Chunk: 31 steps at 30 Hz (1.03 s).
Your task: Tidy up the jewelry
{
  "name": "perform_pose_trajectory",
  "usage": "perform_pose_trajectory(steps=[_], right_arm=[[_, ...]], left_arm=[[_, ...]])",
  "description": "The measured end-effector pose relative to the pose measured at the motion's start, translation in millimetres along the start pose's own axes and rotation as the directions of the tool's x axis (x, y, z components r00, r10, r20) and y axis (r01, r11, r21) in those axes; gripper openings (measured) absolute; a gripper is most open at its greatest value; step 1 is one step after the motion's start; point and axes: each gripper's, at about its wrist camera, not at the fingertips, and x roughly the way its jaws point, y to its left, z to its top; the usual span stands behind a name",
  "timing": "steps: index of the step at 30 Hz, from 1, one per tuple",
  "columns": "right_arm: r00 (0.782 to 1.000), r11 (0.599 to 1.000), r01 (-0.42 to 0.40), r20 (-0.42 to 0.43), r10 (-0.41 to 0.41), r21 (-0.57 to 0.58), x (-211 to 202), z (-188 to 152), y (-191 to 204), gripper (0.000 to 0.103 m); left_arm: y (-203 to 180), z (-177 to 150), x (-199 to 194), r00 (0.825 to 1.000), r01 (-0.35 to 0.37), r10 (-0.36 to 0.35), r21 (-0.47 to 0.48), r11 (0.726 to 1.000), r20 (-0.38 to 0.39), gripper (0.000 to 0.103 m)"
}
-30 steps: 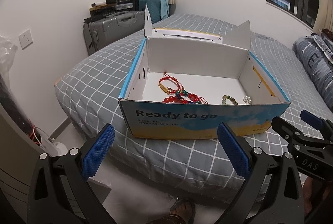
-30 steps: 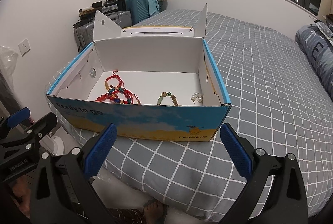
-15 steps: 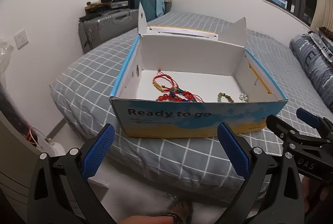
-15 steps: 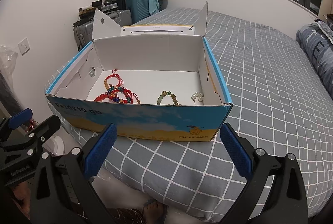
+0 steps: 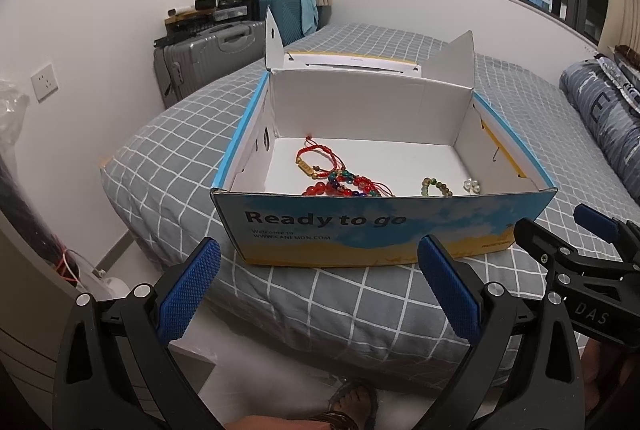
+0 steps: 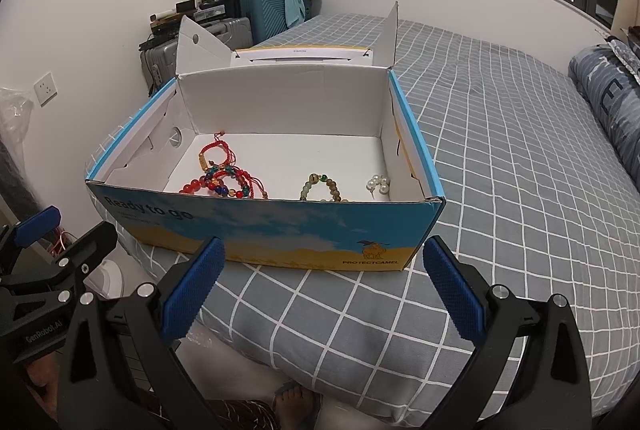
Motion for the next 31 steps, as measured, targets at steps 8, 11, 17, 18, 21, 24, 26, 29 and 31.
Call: perform_pose_trajectory(steps=[8,11,17,18,21,24,26,29,31], right_arm=[[1.000,1.000,-0.001,-0.001,0.001,0.000,0.2,0.1,-0.1,0.095],[1.000,1.000,-0.001,-0.001,0.001,0.000,-0.3,0.0,-0.2,0.095],[1.000,1.000,0.000,0.000,0.000,0.000,-0.5,-0.2,-0.1,0.095],[1.000,1.000,0.000,-0.001,0.000,-0.001,-0.5,-0.2,-0.2,0.095],[1.000,1.000,0.001,0.002,-0.001,-0.002,-1.4,-0.2,-0.5,0.095],[1.000,1.000,0.002,0.002,-0.002,0.000,-1.8,-0.9,-0.6,0.095],[1.000,1.000,0.001,0.002,-0.001,0.001,-2.4,-1.2,-1.2,0.095],[1.000,1.000,0.003,0.001,-0.003,0.000,-1.8,0.5,-0.5,0.095],[1.000,1.000,0.005,0.002,-0.005,0.001,-1.8,0.5,-0.6,0.095]], left_arm=[[1.3,0.5,0.1,1.000,0.006,-0.006,-0.005,1.000,-0.003,0.097],[2.3,0.3,0.7,1.000,0.003,-0.003,-0.007,1.000,-0.004,0.097],[2.6,0.4,0.0,1.000,0.004,-0.004,-0.008,1.000,0.000,0.097],[2.8,0.4,-0.4,1.000,0.003,-0.003,-0.008,1.000,0.001,0.097],[3.2,0.5,-1.4,1.000,0.003,-0.003,-0.010,1.000,0.005,0.097],[4.5,1.3,-1.3,1.000,0.004,-0.004,-0.016,1.000,0.002,0.097],[6.1,1.2,-1.3,1.000,0.005,-0.005,-0.032,0.999,-0.002,0.097],[8.5,1.6,-1.5,1.000,0.000,0.000,-0.045,0.999,-0.002,0.097],[9.3,1.4,-2.0,1.000,0.001,-0.001,-0.049,0.999,-0.001,0.097]])
